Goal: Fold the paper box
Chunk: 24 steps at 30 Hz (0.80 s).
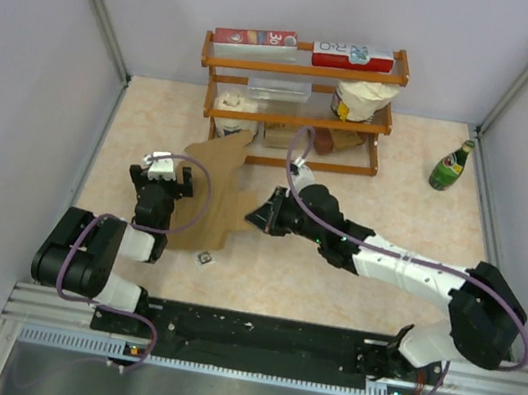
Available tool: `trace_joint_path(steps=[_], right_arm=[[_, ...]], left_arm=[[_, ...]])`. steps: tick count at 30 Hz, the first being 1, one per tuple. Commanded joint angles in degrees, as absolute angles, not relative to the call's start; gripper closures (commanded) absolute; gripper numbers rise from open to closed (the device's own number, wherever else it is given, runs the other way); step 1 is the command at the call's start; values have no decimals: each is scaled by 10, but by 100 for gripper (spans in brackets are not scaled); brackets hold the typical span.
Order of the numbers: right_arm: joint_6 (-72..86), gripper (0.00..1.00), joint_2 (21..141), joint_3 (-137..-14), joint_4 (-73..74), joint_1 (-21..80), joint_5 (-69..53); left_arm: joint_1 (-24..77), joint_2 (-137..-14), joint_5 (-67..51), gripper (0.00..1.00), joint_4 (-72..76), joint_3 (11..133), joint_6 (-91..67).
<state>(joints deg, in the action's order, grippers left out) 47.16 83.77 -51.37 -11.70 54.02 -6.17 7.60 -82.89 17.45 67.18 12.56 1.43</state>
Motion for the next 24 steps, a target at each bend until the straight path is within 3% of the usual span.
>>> trace_joint_path(steps=[1,15,24], right_arm=[[477,100,774,-490,-106,542,-31],[519,100,626,-411,-66,484,-38],[534,100,513,-370,14,447,-40]], left_arm=[[74,-824,175,1,692,135,11],[76,-816,188,1,698,134,14],[80,-615,190,1,346,233,-66]])
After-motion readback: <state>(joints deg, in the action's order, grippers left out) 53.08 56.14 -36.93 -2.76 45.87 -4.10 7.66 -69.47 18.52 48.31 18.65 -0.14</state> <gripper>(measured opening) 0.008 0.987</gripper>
